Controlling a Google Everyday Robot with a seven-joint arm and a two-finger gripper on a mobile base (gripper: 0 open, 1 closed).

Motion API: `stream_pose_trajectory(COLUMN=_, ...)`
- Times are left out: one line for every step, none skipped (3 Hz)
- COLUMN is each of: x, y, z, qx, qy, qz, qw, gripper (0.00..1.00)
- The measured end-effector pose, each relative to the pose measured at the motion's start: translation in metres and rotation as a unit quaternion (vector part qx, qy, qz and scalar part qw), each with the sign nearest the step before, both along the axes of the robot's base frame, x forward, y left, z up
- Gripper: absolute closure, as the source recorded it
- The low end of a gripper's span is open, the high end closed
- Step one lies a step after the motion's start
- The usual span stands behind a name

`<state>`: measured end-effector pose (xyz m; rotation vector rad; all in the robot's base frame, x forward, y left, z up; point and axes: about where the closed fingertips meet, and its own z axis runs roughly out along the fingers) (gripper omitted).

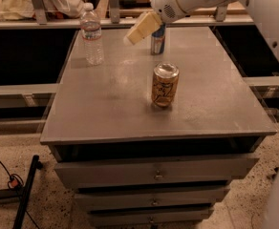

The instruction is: Move water bottle near orange can

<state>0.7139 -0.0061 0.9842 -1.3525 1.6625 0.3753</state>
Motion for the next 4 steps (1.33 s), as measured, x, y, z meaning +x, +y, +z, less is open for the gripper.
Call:
stream_pose_trajectory(x=0.028, y=0.035, z=-0.008, qx=0.051, qy=0.004, qz=0.018, qw=0.9985, gripper=0.00)
stream_pose_trajectory(x=0.043, y=0.075, z=-0.016, qx=0.088, qy=0.010, qz=0.043, qw=0.9951, gripper=0.00)
stream_pose_trajectory(x=0.055, y=0.106, z=-0.025, qx=0.105, qy=0.009, qz=0.054, qw=0.9929, gripper=0.00)
stream_pose_trajectory(x=0.066, y=0.133, z=-0.032, qx=0.111, qy=0.001, qz=0.059, qw=0.9921, gripper=0.00)
